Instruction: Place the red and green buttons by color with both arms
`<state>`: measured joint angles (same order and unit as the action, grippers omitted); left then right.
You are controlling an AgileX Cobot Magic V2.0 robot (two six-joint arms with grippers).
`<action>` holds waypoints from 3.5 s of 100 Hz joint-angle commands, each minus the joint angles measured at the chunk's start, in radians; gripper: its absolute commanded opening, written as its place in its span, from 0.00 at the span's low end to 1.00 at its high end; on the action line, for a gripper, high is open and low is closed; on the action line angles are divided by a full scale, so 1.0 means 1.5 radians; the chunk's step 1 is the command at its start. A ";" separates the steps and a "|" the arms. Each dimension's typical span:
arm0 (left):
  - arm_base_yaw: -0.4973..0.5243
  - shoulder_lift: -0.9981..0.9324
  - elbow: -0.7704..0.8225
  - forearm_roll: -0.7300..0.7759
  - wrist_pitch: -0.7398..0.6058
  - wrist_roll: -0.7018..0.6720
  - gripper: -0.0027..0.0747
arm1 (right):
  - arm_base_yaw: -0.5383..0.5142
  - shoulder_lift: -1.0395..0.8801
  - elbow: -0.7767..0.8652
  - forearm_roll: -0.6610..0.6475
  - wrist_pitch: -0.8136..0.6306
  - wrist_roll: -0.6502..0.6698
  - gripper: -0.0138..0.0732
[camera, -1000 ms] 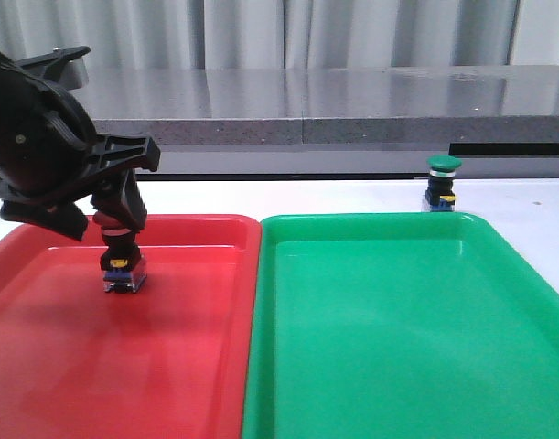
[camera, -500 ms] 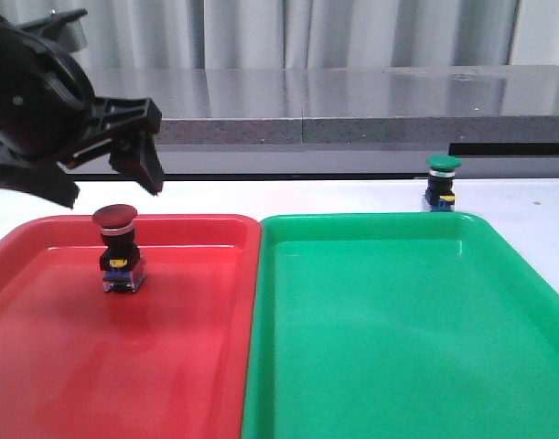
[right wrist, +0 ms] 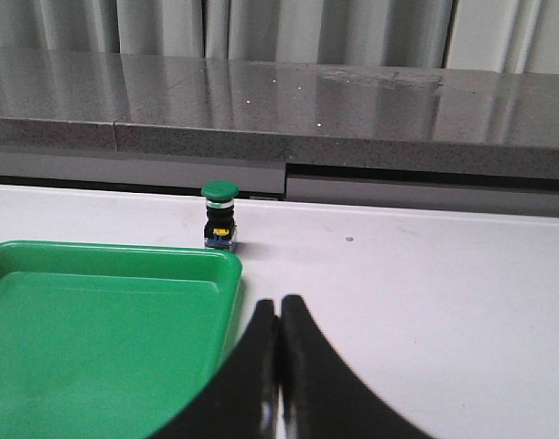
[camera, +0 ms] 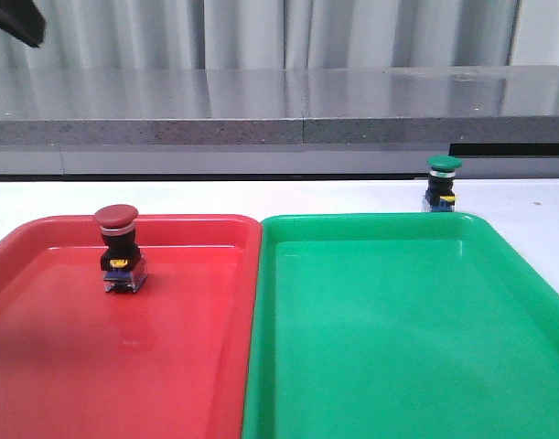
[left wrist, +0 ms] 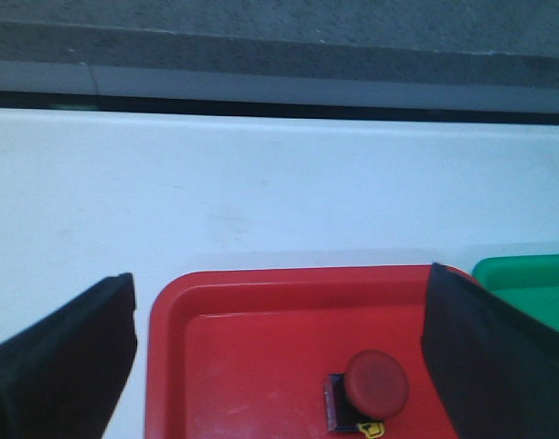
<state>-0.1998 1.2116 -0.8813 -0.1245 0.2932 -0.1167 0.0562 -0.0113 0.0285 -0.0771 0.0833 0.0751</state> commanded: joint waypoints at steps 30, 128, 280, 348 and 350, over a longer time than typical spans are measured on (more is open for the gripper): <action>0.017 -0.350 0.212 0.012 -0.051 -0.002 0.81 | -0.004 -0.012 -0.011 -0.001 -0.056 -0.005 0.08; 0.017 -0.639 0.339 0.035 -0.038 0.002 0.01 | -0.004 -0.012 -0.011 -0.001 -0.056 -0.005 0.08; 0.116 -0.832 0.605 0.125 -0.205 0.002 0.01 | -0.004 -0.012 -0.011 -0.001 -0.056 -0.005 0.08; 0.116 -0.832 0.605 0.125 -0.195 0.002 0.01 | -0.004 -0.012 -0.011 -0.001 -0.056 -0.005 0.08; 0.116 -0.832 0.605 0.125 -0.195 0.002 0.01 | -0.004 -0.012 -0.011 -0.001 -0.056 -0.005 0.08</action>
<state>-0.0274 -0.0059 0.0000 0.0630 0.0803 -0.1130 0.0562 -0.0113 0.0285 -0.0771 0.0833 0.0751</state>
